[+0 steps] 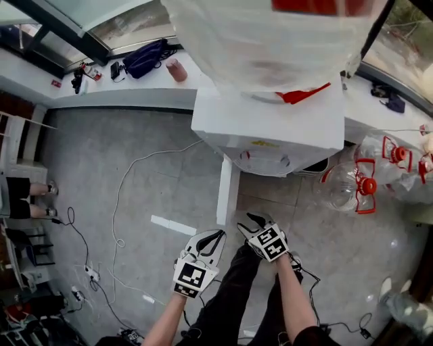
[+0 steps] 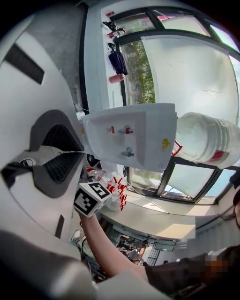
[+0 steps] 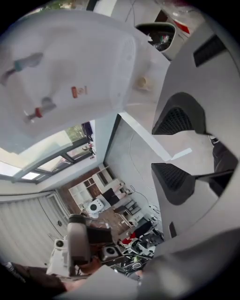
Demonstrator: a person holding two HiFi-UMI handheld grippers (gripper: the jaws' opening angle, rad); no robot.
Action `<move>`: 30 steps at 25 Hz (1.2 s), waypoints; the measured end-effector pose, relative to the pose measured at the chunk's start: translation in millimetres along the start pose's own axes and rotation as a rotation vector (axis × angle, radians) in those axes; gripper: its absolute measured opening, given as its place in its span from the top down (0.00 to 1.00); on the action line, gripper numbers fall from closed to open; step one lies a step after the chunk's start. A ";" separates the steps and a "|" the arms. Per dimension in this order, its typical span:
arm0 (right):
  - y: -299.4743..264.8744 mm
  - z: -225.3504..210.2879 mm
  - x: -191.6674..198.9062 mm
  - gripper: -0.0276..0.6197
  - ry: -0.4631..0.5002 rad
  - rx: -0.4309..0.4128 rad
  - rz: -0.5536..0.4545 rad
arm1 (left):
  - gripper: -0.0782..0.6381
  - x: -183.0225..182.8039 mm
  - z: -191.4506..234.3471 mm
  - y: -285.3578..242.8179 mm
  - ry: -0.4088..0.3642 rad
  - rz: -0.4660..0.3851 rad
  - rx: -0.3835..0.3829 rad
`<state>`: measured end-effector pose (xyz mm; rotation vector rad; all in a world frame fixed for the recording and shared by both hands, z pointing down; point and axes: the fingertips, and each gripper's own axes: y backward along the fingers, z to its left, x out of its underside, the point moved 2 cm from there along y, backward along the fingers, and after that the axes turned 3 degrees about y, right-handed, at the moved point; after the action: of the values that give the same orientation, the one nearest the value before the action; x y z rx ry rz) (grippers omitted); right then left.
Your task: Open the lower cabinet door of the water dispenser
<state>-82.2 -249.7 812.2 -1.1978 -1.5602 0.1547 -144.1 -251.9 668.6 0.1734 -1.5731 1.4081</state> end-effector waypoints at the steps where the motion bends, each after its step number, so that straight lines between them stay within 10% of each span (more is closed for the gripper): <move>1: 17.3 -2.8 -11.8 0.65 -0.009 0.028 -0.029 | 0.86 -9.5 -1.7 2.2 -0.021 -0.007 0.012; 11: 207.3 15.1 -87.2 0.70 -0.193 0.229 -0.247 | 0.86 -107.6 -33.4 31.7 -0.129 -0.088 0.130; 21: 313.0 66.1 -142.8 0.71 -0.158 0.329 -0.352 | 0.86 -156.4 -76.0 59.5 -0.249 -0.103 0.270; 30: 346.6 93.9 -140.5 0.71 -0.139 0.360 -0.355 | 0.86 -164.6 -73.4 82.6 -0.237 -0.127 0.201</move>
<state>32.7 -143.4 459.8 -0.6297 -1.7520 0.2763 -74.1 -243.6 483.3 0.5687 -1.5774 1.4852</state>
